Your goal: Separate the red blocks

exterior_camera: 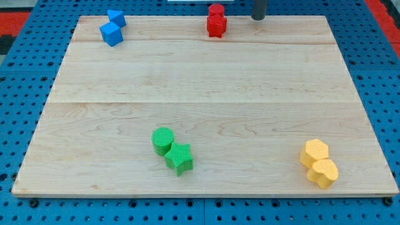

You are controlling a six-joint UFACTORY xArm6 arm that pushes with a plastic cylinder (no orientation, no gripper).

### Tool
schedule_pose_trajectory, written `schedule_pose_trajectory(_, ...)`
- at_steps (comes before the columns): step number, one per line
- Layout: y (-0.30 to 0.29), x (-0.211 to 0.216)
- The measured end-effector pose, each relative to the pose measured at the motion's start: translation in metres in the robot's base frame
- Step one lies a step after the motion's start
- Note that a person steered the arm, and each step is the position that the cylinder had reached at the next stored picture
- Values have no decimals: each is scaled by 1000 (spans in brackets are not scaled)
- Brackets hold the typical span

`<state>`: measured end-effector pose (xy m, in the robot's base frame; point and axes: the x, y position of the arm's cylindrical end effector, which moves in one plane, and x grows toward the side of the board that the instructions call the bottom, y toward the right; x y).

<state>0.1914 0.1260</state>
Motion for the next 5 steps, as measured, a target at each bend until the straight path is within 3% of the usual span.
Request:
schedule_pose_trajectory(2,-66,6)
schedule_pose_trajectory(4,-73,41)
schedule_pose_trajectory(5,-46,37)
